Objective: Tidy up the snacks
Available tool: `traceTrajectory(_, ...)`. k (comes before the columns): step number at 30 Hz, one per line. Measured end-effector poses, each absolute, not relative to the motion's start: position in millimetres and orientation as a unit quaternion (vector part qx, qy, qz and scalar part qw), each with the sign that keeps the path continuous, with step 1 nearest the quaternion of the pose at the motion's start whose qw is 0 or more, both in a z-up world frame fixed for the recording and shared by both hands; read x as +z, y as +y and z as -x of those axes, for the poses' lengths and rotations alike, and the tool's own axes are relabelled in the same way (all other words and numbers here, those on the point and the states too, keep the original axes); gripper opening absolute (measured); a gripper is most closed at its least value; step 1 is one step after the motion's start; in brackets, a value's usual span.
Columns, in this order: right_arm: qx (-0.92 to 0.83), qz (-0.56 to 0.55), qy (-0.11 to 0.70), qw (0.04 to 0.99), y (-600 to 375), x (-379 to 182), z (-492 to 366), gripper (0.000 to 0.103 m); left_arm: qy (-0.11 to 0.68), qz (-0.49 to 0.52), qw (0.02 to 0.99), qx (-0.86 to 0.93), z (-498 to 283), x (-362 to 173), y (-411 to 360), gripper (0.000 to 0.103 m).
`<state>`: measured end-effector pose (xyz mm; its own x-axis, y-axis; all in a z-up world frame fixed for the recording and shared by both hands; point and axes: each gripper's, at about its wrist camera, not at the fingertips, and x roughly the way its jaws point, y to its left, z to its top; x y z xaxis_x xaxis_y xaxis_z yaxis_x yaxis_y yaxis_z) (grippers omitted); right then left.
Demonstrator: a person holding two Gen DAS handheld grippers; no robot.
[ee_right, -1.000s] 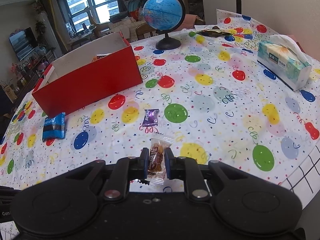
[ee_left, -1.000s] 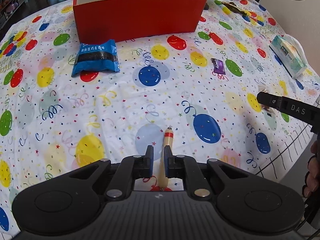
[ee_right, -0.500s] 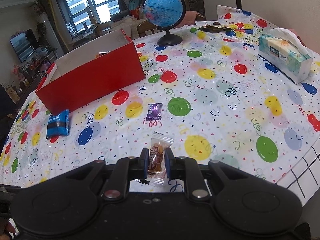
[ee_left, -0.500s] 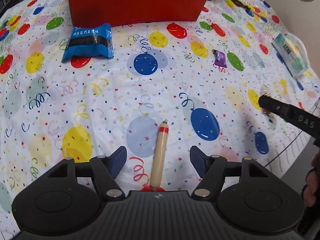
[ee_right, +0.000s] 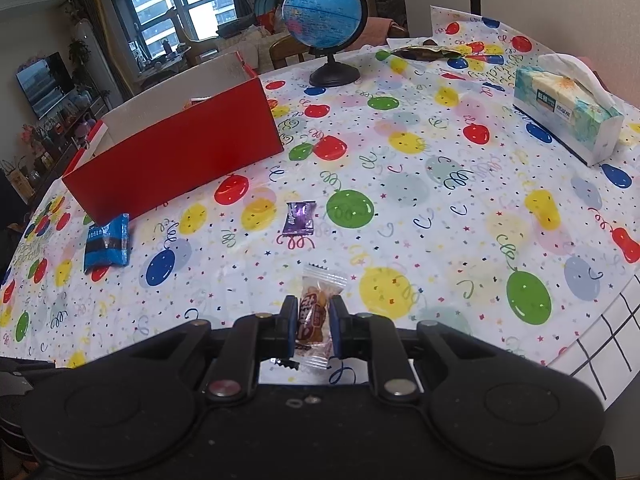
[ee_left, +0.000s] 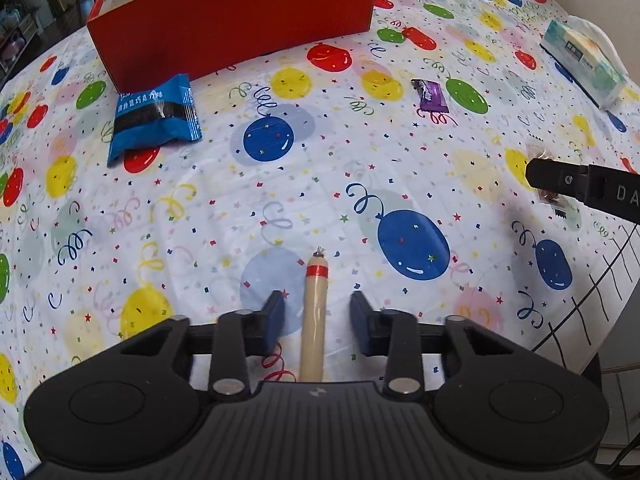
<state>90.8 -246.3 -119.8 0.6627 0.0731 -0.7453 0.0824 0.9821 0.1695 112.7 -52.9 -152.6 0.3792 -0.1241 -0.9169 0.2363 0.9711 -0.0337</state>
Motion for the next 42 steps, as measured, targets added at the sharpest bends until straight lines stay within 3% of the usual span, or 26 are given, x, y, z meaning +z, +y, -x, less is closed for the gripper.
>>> traceTrajectory(2, -0.004, -0.096, 0.412, 0.906, -247, -121, -91, 0.015, 0.542, -0.057, 0.832, -0.102, -112, -153, -54, 0.016)
traceTrajectory(5, -0.005, -0.096, 0.412, 0.906, -247, -121, -90, 0.015, 0.537, -0.067, 0.834, -0.104, -110, -153, -58, 0.011)
traceTrajectory(25, 0.015, -0.086, 0.392, 0.916, -233, -99, -84, 0.015, 0.51, 0.019, 0.856, -0.081, -107, -111, -10, 0.01)
traceTrajectory(42, 0.079, -0.052, 0.35, 0.932, -208, -35, -96, 0.015, 0.446, 0.054, 0.891, -0.067, -109, -43, 14, 0.01)
